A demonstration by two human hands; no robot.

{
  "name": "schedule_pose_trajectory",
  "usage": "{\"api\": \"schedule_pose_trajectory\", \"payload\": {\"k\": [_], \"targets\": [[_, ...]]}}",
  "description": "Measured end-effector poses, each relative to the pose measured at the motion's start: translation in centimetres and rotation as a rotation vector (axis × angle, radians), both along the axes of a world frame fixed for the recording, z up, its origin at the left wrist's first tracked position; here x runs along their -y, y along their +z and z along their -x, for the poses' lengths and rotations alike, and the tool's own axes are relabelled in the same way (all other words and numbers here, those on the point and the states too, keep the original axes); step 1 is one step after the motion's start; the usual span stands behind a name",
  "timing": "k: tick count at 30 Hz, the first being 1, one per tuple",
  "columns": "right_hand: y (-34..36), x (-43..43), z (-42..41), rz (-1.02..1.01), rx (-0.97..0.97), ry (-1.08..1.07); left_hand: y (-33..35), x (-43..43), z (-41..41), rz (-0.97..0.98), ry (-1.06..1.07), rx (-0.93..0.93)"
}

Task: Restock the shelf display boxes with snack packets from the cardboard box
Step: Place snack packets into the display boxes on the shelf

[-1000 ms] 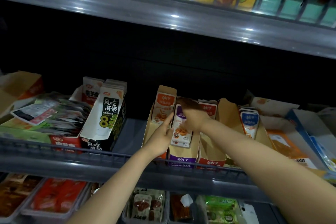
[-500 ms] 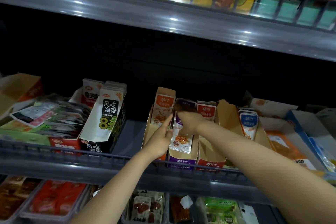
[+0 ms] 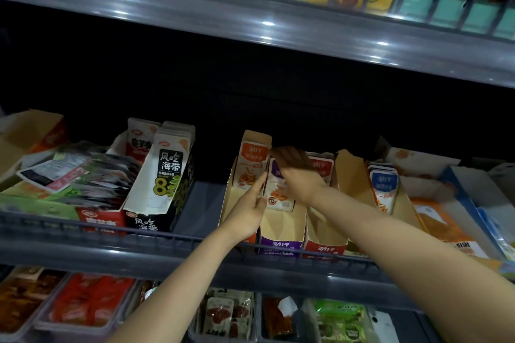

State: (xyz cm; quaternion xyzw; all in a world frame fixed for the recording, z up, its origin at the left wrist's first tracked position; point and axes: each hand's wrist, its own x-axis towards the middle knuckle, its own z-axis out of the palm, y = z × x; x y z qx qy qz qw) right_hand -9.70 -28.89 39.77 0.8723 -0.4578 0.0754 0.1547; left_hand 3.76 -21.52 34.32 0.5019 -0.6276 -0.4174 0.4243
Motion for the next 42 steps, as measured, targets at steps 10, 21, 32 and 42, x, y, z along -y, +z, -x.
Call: {"api": "schedule_pose_trajectory", "payload": {"k": [10,21,32,42], "targets": [[0.3,0.1,0.5,-0.134,0.173,-0.052,0.3,-0.1,0.4,0.003,0.006,-0.007],[0.6,0.2,0.8,-0.158,0.193,-0.059,0.9,0.2,0.5,0.025,0.042,0.075],[1.1,-0.9,2.3,-0.171,0.25,-0.064,2.0,-0.3,0.6,0.037,0.081,0.123],[3.3,-6.7,7.0,-0.145,0.245,-0.103,3.8,-3.0,0.5,0.167,0.1,0.322]]}}
